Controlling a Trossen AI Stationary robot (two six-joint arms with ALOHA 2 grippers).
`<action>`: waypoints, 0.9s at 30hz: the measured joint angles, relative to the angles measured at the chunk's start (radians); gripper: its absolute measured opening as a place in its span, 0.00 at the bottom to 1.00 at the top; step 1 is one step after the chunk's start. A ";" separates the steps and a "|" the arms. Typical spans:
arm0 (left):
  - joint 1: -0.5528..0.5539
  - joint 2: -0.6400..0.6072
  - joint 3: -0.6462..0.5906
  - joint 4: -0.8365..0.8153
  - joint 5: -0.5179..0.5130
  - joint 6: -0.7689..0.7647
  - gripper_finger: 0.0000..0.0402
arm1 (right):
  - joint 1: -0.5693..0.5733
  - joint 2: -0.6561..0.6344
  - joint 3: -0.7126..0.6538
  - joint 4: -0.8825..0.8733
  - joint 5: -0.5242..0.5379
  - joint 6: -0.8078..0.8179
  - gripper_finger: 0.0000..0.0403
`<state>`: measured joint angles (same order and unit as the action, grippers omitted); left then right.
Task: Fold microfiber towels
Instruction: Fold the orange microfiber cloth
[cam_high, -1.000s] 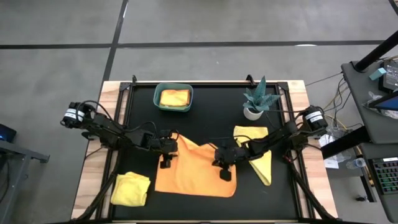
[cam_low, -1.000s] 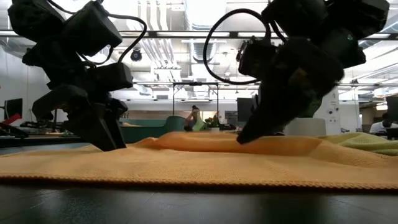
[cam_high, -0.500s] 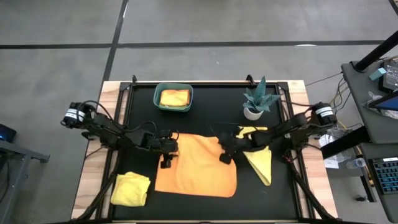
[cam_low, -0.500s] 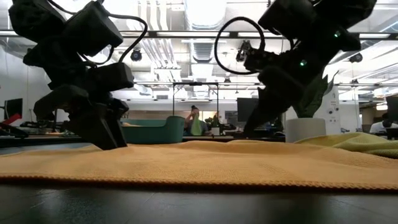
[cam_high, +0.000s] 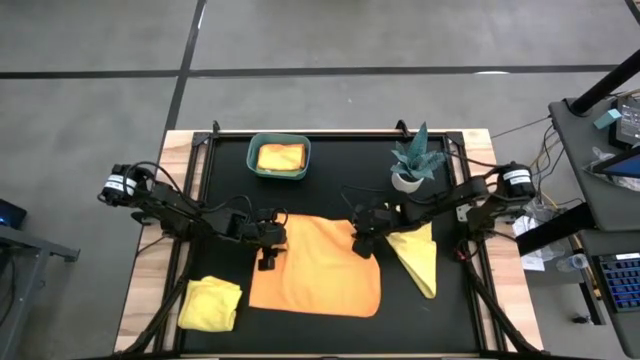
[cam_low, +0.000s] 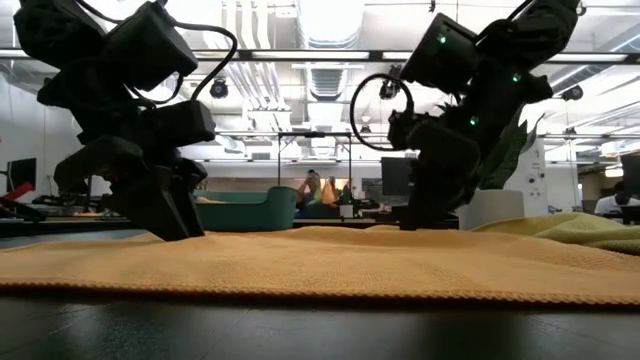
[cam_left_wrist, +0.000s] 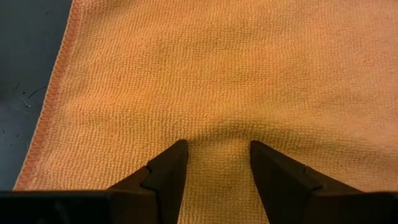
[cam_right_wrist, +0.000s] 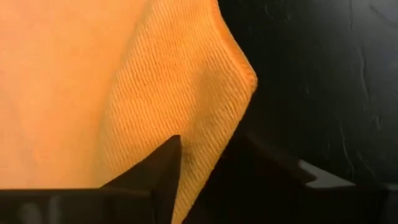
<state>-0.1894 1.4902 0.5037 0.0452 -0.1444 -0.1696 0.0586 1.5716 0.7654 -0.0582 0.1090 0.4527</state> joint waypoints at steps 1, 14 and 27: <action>0.000 0.000 0.000 0.000 0.000 0.000 0.41 | 0.001 0.011 0.000 0.008 0.002 -0.002 0.44; 0.000 0.000 0.000 0.000 -0.001 -0.004 0.41 | 0.118 0.034 0.047 0.079 0.122 -0.122 0.03; 0.000 0.000 0.000 0.000 -0.012 -0.007 0.41 | 0.330 0.294 0.414 -0.402 0.833 -0.304 0.02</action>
<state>-0.1898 1.4902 0.5041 0.0453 -0.1565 -0.1768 0.3887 1.8652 1.1794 -0.4599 0.9421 0.1483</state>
